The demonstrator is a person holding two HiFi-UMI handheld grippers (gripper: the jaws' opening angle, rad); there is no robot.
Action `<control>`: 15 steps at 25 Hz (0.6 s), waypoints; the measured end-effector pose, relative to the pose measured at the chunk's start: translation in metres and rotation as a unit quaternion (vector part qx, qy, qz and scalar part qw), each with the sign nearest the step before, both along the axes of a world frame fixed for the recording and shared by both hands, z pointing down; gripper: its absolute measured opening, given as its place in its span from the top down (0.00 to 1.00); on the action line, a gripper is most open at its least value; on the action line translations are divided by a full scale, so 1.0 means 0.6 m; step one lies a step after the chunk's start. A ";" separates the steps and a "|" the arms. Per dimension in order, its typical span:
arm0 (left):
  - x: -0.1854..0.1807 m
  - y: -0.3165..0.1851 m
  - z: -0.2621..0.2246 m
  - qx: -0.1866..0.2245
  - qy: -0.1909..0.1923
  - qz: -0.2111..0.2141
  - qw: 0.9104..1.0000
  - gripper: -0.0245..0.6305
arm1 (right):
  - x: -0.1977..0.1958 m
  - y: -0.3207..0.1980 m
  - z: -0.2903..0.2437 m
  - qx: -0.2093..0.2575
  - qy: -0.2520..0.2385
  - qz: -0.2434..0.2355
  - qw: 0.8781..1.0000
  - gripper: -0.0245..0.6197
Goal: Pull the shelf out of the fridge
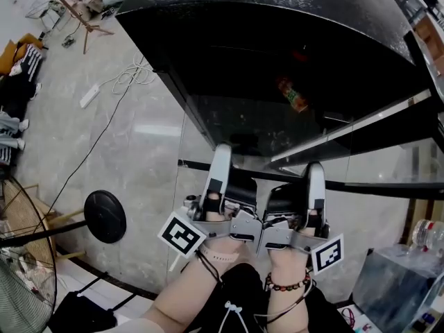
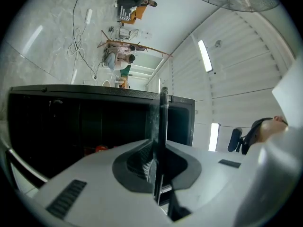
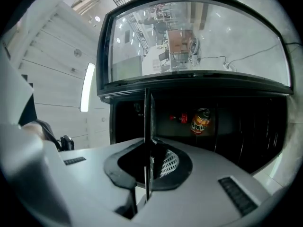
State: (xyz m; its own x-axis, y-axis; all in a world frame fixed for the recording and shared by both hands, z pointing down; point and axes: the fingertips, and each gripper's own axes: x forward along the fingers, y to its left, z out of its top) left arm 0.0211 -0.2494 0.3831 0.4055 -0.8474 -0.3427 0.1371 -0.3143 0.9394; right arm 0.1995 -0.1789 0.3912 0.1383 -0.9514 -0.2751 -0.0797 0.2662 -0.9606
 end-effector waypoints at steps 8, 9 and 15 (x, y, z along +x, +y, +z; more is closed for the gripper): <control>-0.022 0.045 0.002 -0.006 0.003 0.009 1.000 0.93 | -0.025 0.052 -0.001 -0.002 0.003 0.009 1.000 0.92; -0.025 0.049 0.002 -0.006 0.003 0.011 1.000 0.93 | -0.028 0.058 -0.001 -0.002 0.003 0.011 1.000 0.92; -0.046 0.086 -0.005 -0.009 0.005 0.028 1.000 0.93 | -0.053 0.102 -0.012 -0.001 0.007 0.027 1.000 0.92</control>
